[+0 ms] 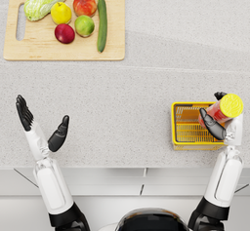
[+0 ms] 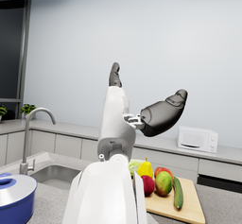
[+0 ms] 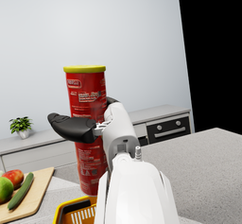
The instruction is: Pick up the red potato chip and place it into the yellow basket
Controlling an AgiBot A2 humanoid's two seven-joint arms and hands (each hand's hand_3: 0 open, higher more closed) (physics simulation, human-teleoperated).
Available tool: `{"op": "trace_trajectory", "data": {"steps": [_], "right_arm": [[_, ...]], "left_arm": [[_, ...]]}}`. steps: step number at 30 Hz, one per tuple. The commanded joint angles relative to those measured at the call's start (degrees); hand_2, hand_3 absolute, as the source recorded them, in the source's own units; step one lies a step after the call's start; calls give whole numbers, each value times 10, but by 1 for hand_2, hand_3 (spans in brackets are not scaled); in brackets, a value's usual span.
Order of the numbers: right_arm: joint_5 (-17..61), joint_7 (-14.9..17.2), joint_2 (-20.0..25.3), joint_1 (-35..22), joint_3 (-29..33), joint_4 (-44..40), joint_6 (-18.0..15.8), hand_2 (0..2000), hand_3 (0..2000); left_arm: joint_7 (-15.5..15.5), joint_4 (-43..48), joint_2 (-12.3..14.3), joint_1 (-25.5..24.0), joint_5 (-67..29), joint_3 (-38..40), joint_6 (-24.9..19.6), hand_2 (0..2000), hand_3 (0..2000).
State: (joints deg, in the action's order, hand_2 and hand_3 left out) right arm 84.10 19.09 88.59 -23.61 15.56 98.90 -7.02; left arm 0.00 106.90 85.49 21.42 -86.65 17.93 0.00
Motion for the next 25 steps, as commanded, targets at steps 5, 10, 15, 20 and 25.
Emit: {"op": "trace_trajectory", "data": {"steps": [5, 10, 15, 20, 25], "right_arm": [[0, -147, -56, -75, -16, 45, 57, 0, 0], [0, -183, -52, -71, 6, 8, 68, 0, 0], [0, -189, -49, -61, -10, 2, 70, 0, 0], [0, -191, -49, -60, -15, -3, 70, 0, 0], [0, -191, -49, -60, -16, -4, 70, 0, 0]], "left_arm": [[0, 2, -24, 34, 0, -7, 0, 0, 0], [0, -37, -46, 67, 0, -5, 0, 0, 0], [0, -47, -39, 52, 0, -17, 0, 0, 0], [0, -55, -40, 52, 0, -22, 0, 0, 0], [0, -57, -40, 52, 0, -23, 0, 0, 0]]}}
